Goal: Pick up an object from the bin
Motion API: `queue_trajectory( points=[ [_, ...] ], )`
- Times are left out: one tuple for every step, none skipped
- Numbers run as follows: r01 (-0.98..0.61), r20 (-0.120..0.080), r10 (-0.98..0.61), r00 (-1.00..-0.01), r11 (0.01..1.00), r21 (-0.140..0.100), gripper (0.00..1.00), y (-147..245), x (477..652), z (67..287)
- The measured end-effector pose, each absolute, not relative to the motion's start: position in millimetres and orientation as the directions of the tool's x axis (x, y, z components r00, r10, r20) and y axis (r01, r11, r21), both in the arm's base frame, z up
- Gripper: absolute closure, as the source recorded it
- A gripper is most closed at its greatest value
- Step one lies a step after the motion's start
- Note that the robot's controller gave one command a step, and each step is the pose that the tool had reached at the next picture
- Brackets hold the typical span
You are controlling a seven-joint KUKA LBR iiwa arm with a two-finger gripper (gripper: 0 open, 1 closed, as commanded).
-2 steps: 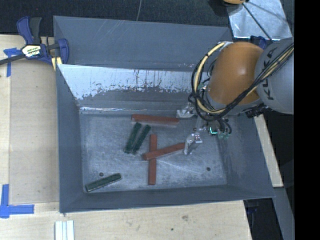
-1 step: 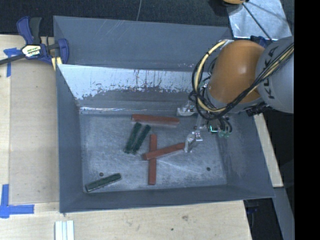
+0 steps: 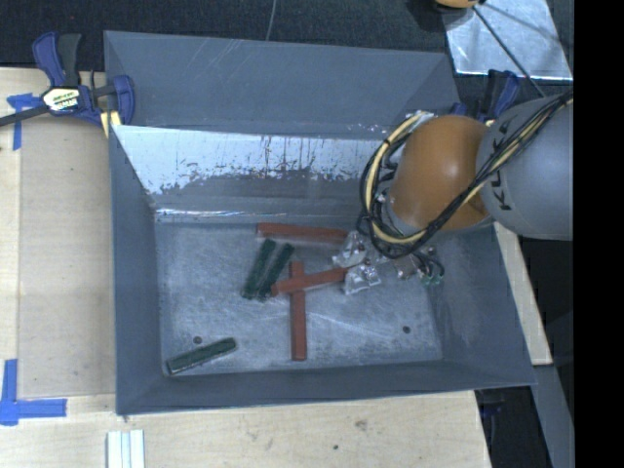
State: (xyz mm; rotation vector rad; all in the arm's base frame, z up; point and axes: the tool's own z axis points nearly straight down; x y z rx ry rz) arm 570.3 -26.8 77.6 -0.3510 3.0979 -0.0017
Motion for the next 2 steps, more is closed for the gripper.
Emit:
queue_trajectory(
  points=[
    [-0.224,-0.024,-0.224,-0.974,0.975,-0.004,1.00,-26.8,570.4,77.7],
    [-0.233,-0.005,-0.233,-0.972,0.972,-0.001,1.00,-21.5,569.4,219.7]
  ],
)
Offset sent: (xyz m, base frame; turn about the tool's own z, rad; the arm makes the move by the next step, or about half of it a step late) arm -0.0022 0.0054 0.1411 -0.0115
